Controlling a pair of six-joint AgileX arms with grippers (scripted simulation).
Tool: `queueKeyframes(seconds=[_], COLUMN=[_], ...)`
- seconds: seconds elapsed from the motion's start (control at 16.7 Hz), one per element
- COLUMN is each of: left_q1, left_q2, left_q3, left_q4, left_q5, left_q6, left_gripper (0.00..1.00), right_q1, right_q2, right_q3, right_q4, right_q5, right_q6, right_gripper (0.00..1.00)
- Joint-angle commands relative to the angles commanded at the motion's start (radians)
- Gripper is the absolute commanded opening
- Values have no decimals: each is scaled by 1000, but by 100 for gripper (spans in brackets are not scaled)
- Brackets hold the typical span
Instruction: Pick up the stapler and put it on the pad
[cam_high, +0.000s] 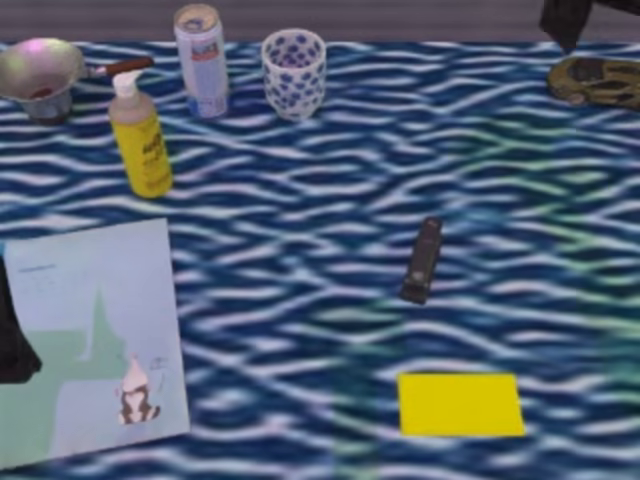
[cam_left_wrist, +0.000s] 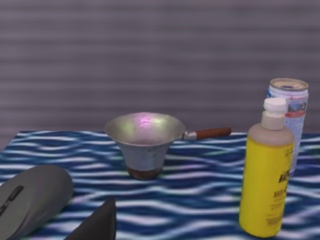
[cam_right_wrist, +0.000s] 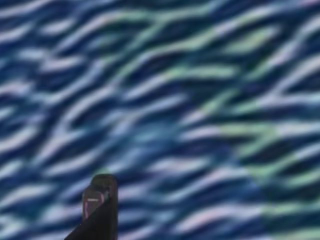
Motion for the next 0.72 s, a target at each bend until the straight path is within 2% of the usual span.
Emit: queueKeyframes(seconds=[0.24,0.54,0.72], left_q1=[0,0,0], left_q2=[0,0,0], left_q3=[0,0,0], left_q4=[0,0,0], left_q5=[0,0,0], left_q6=[0,0,0], left_gripper=[100,100,100], right_q1=[94,192,219], right_q2=[284,515,573], right_q3=[194,335,373], right_q4=[-140,-229,-247], right_q5=[-58,-139,-163], right_q6=[98,184,205], right_gripper=[100,100,100])
